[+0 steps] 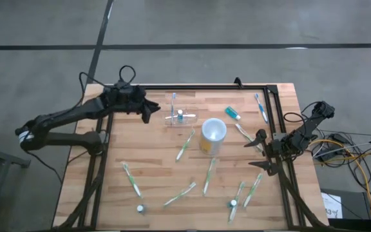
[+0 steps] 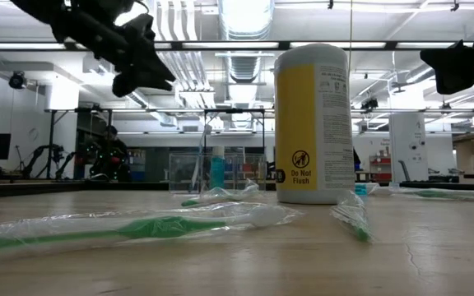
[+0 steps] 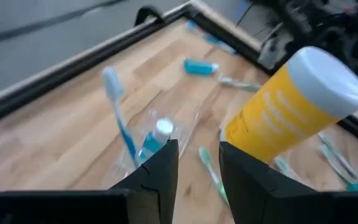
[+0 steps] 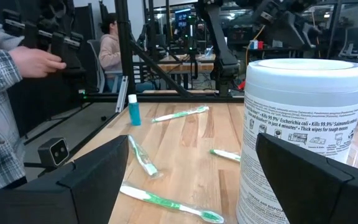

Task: Pick & Place toothbrushing station
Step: Put the blue mouthwash into the middle section of the transparent organizer

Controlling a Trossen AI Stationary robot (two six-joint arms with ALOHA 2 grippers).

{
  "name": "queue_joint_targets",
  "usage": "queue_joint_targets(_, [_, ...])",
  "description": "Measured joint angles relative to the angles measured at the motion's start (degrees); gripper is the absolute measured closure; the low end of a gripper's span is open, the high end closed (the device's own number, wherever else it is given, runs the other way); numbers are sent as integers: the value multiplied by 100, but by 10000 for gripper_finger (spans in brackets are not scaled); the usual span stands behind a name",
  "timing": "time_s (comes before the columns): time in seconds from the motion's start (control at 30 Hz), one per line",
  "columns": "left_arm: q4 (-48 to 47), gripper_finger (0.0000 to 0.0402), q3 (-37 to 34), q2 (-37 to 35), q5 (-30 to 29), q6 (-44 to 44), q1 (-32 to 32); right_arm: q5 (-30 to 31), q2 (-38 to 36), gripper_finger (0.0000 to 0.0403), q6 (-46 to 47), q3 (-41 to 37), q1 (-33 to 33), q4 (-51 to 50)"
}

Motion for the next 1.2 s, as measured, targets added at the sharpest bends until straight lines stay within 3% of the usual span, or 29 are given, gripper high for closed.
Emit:
queue_joint_targets(0.13, [-574, 282, 205, -125, -430, -421, -424, 0, 2, 56, 0, 0, 2, 2])
queue_joint_targets(0.4, [-1548, 282, 352, -281, -410, -1534, -1330, 0, 4, 56, 0, 1, 1, 1])
queue_joint_targets(0.73, [-1920, 282, 312, -356, -835, -1993, -3165, 0, 4, 53, 0, 1, 1, 1])
queue_joint_targets(0.93, [-1990, 282, 309, -398, -1985, -1965, -5067, 0, 4, 57, 0, 2, 2, 2])
queue_joint_targets(1.2, [-1813, 282, 305, -212, -4559, -2332, -7675, 0, 2, 54, 0, 0, 2, 2])
